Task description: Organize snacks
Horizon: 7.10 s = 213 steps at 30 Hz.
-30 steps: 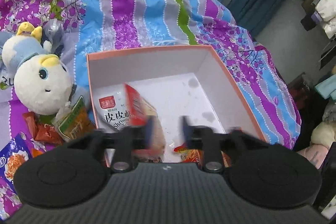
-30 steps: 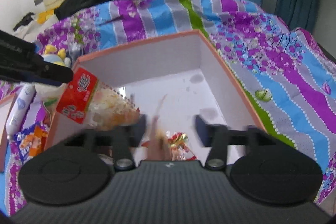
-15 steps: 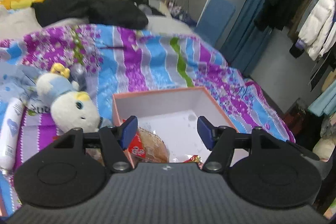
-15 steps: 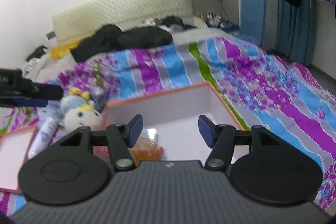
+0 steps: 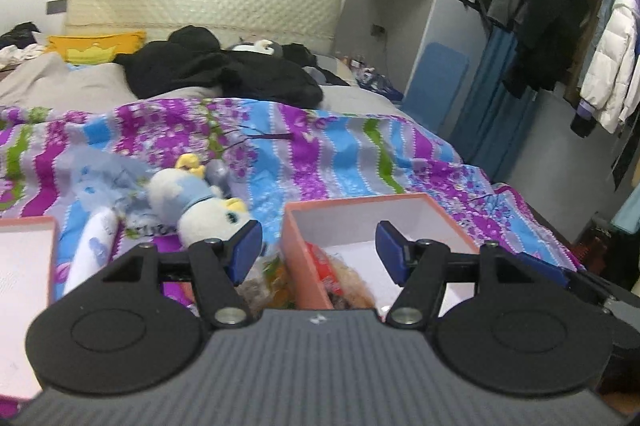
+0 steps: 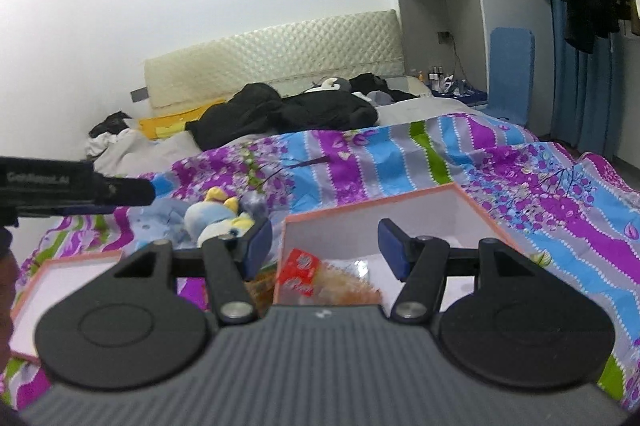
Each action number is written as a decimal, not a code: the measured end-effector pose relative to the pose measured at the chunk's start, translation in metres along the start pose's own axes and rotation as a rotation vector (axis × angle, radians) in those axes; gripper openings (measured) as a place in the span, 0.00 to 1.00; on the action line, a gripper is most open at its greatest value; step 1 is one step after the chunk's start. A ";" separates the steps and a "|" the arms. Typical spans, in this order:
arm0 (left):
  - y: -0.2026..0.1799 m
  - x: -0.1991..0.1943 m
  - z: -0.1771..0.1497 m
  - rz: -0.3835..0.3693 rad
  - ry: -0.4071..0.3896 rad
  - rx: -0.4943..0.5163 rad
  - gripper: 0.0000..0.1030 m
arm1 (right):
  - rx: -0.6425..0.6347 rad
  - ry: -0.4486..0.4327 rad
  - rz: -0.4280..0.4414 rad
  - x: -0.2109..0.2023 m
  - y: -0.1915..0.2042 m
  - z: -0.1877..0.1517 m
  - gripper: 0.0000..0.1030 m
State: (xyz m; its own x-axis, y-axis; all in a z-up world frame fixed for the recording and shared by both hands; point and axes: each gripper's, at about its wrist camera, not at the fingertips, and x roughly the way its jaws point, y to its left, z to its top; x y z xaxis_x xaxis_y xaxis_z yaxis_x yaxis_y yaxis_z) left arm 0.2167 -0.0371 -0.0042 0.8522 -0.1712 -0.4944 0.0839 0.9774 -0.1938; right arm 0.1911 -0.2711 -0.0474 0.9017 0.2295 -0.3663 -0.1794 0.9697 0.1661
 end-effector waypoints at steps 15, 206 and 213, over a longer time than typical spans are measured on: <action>0.066 -0.047 -0.089 0.085 0.038 -0.075 0.66 | -0.033 0.005 -0.004 -0.034 0.054 -0.066 0.59; -0.124 0.091 -0.001 -0.001 0.243 -0.039 0.52 | 0.082 0.156 0.041 0.044 -0.138 0.033 0.54; -0.108 0.041 0.007 -0.007 0.164 -0.051 0.52 | 0.021 0.061 0.074 0.012 -0.102 0.058 0.54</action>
State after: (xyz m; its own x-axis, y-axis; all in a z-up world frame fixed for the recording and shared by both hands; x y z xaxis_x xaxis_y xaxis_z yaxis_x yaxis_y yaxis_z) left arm 0.2462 -0.1491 0.0028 0.7555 -0.1996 -0.6240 0.0596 0.9694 -0.2380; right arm 0.2427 -0.3717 -0.0157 0.8604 0.3062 -0.4074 -0.2361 0.9479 0.2137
